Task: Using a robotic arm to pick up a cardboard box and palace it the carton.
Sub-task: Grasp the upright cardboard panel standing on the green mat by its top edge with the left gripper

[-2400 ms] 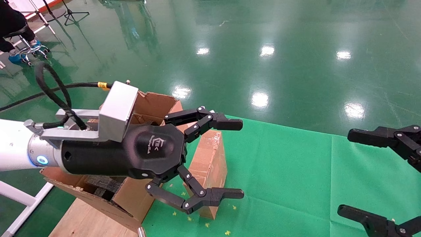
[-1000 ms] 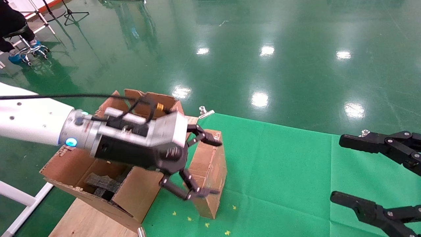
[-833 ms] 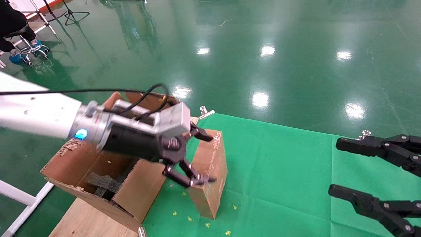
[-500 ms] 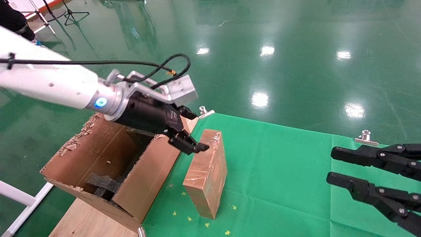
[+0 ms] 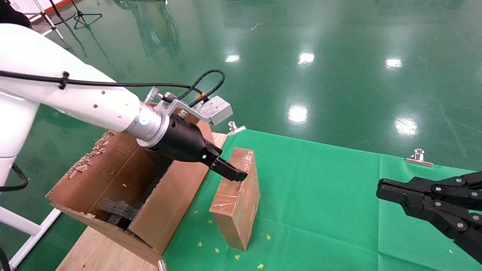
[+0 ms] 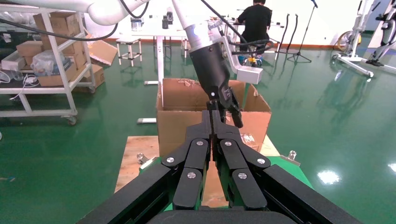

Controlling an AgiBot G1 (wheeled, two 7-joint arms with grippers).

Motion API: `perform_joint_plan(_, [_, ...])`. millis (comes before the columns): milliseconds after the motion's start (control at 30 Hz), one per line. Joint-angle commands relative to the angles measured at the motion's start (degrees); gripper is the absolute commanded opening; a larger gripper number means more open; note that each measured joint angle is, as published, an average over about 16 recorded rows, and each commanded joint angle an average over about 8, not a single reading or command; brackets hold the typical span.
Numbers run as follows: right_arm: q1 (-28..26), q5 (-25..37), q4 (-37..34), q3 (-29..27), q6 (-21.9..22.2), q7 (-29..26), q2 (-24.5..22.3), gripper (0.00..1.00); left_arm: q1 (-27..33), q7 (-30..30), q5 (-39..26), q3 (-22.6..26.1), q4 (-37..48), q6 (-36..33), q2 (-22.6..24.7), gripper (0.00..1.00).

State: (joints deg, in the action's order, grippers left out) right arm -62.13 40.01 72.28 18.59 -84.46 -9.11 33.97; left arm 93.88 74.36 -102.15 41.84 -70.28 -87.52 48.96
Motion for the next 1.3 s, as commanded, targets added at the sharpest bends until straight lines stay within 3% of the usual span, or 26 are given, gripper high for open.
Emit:
perform_joint_plan(33, [0.00, 0.00, 0.00, 0.00, 0.00, 0.00, 0.00, 0.00, -0.32, 1.93, -0.39, 0.31, 0.43, 0.25, 0.40, 1.00])
perform_joint_plan(433, [0.00, -0.01, 0.00, 0.01, 0.01, 0.01, -0.01, 0.03, -0.78, 4.82, -1.46, 0.50, 6.54, 2.66, 2.67, 1.00])
perform_joint_plan(633, [0.00, -0.02, 0.00, 0.01, 0.01, 0.01, -0.01, 0.74, -1.39, 4.76, -1.39, 0.26, 6.99, 3.67, 2.57, 1.00])
perform_joint_plan(667, [0.01, -0.02, 0.00, 0.01, 0.02, 0.01, -0.01, 0.87, -1.43, 4.72, -1.43, 0.27, 6.97, 3.72, 2.56, 0.97])
perform_joint_plan(700, [0.01, -0.02, -0.01, 0.01, 0.02, 0.01, -0.01, 0.97, -1.45, 4.69, -1.47, 0.29, 6.98, 3.76, 2.57, 0.84])
perform_joint_plan(733, [0.01, -0.02, -0.01, 0.01, 0.02, 0.01, -0.01, 1.00, -1.46, 4.67, -1.51, 0.30, 6.99, 3.78, 2.57, 0.72])
perform_joint_plan(933, [0.01, -0.03, -0.01, 0.01, 0.02, 0.01, -0.01, 1.00, -1.51, 4.64, -1.56, 0.30, 6.94, 3.85, 2.56, 0.00])
perform_joint_plan(1300, [0.01, -0.03, -0.01, 0.01, 0.02, 0.01, -0.01, 1.00, -1.51, 4.68, -1.41, 0.24, 6.90, 3.78, 2.52, 0.00])
